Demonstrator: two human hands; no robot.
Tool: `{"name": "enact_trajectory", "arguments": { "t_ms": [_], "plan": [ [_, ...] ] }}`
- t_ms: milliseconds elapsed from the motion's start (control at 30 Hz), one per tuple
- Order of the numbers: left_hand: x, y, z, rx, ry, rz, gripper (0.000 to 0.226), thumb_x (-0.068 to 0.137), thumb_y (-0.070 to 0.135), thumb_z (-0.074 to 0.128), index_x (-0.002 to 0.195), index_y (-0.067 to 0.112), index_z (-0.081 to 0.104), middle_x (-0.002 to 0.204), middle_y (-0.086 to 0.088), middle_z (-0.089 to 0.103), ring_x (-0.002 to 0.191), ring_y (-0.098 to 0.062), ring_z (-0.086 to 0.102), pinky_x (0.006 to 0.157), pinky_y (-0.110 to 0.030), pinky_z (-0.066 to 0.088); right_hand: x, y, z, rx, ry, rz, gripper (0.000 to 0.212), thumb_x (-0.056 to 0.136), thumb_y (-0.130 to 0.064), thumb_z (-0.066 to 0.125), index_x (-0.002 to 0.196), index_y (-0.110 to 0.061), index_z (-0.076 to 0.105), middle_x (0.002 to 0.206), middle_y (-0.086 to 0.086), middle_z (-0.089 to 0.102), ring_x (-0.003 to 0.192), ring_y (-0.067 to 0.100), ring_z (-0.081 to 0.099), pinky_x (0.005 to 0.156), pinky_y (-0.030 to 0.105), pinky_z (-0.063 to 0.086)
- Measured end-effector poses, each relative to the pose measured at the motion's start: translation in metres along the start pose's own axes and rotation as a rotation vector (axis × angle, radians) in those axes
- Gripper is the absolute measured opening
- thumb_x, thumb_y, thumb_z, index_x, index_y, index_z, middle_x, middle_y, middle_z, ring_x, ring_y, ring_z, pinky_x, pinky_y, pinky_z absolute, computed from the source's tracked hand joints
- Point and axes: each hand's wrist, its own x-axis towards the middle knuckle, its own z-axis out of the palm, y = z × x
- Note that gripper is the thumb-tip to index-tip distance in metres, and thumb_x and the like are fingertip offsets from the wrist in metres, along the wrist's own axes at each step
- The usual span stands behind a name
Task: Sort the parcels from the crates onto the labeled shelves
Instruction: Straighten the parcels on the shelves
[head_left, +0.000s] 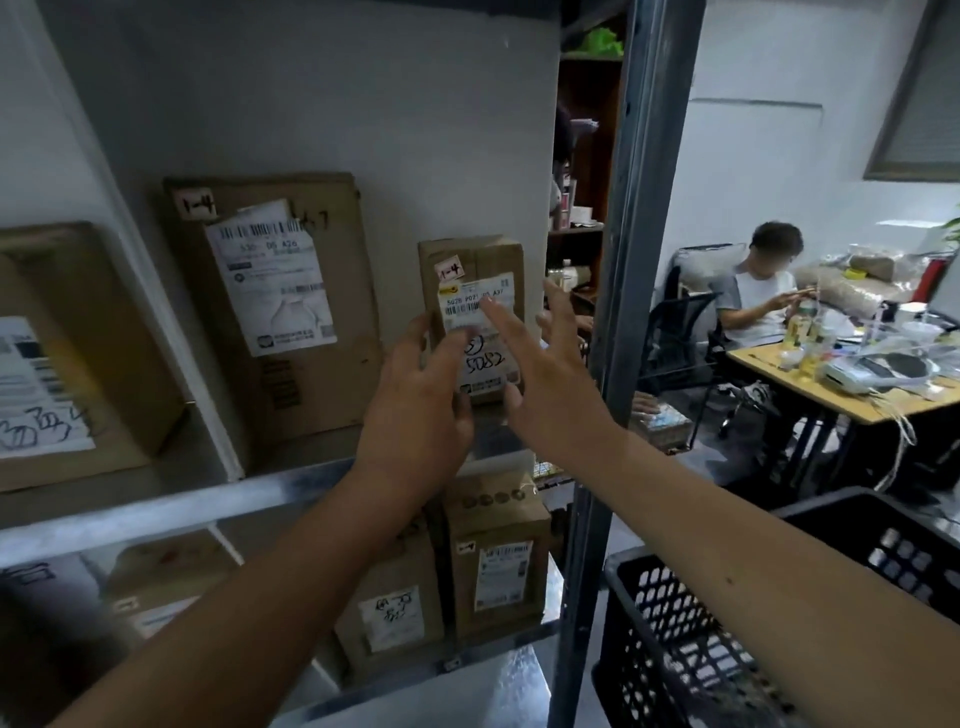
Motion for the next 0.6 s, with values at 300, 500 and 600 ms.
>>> {"name": "enact_trajectory", "arguments": {
  "t_ms": [300,500,600],
  "plan": [
    [0.011,0.013,0.015,-0.014,0.063,-0.174,0.077,0.093,0.003,0.067,0.156,0.033,0.036,0.168,0.003,0.013,0.146,-0.029,0.041,0.103,-0.030,0.049,0.019,0.017,0.009,0.100,-0.109,-0.003,0.101,0.082,0.007,0.075,0.159,-0.033,0.025,0.166,0.012,0.005,0.141,0.037,0.043,0.101,0.033,0.054],
    [0.020,0.012,0.023,-0.017,0.055,-0.220,0.076,0.092,0.003,0.067,0.153,0.034,0.035,0.165,0.009,0.013,0.148,-0.030,0.036,0.104,-0.042,0.055,0.028,0.018,0.012,0.129,-0.147,0.020,0.100,0.083,0.008,0.073,0.157,-0.035,0.021,0.160,0.008,0.013,0.132,0.034,0.051,0.094,0.037,0.060],
    [0.023,0.009,0.026,-0.025,0.064,-0.226,0.075,0.091,0.002,0.067,0.151,0.036,0.037,0.165,0.004,0.015,0.147,-0.030,0.037,0.103,-0.039,0.054,0.032,0.019,0.013,0.136,-0.166,0.047,0.100,0.083,0.010,0.070,0.157,-0.036,0.020,0.160,0.009,0.013,0.134,0.033,0.048,0.094,0.036,0.059]
  ]
}}
